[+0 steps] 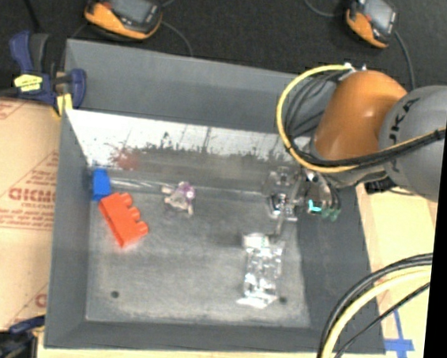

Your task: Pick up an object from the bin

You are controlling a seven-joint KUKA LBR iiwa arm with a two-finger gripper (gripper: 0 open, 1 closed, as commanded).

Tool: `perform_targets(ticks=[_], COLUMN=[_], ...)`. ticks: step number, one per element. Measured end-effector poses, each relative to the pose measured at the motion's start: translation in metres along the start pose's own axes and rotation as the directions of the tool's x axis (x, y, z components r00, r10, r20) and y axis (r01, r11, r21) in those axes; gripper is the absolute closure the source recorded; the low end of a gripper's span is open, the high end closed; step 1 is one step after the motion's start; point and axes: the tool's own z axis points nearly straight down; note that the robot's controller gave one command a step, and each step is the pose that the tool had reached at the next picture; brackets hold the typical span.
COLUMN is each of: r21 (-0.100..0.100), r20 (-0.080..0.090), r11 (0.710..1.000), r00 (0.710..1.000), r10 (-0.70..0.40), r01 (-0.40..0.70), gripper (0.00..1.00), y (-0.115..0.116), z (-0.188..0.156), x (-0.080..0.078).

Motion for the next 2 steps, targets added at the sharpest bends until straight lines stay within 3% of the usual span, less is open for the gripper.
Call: perform_targets(ticks=[1,2], r21=[0.000,-0.004], r20=[0.020,0.006], r11=[1.000,0.991], r00=[1.000,0.991], r10=[0.017,0.135], r01=[-0.017,-0.135], gripper=[0.00,0.00], y=[-0.011,0.064], z=[0.068,0.049], x=[0.087,0.108])
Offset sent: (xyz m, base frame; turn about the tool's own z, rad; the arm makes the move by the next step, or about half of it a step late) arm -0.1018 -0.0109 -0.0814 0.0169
